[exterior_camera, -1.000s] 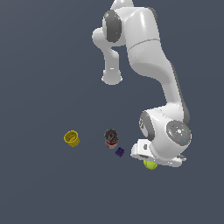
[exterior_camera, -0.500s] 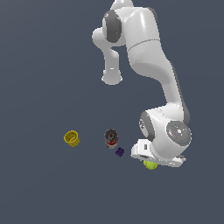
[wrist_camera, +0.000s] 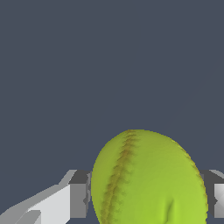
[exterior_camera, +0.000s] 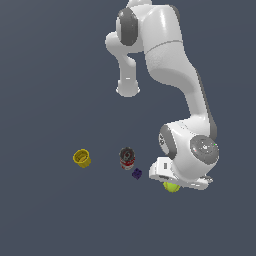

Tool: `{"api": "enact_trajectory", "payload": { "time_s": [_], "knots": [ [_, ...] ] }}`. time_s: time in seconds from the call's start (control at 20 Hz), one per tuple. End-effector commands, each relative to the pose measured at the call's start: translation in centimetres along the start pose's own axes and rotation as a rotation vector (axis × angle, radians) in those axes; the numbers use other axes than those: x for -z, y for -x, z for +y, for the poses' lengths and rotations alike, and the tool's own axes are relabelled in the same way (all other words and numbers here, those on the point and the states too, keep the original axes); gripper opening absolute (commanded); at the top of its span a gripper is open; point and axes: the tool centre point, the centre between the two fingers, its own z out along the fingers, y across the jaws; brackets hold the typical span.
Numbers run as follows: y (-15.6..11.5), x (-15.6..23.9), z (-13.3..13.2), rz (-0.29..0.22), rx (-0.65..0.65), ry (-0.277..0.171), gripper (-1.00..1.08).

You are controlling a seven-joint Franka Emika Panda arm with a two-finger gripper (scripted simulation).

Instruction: Pick up a designated object from a clutter of objects.

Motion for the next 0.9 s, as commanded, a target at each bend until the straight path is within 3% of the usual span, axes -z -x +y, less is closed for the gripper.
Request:
{"api": "enact_trajectory", "payload": {
  "time_s": [0.0,0.4,0.85],
  "knots": [
    [0.0,1.0,0.3,0.003,0.000,-0.001,-1.00],
    [0.8,6.2,2.1,0.003,0.000,-0.001,-1.00],
    [2.2,15.9,5.5,0.003,0.000,-0.001,-1.00]
  ]
}}
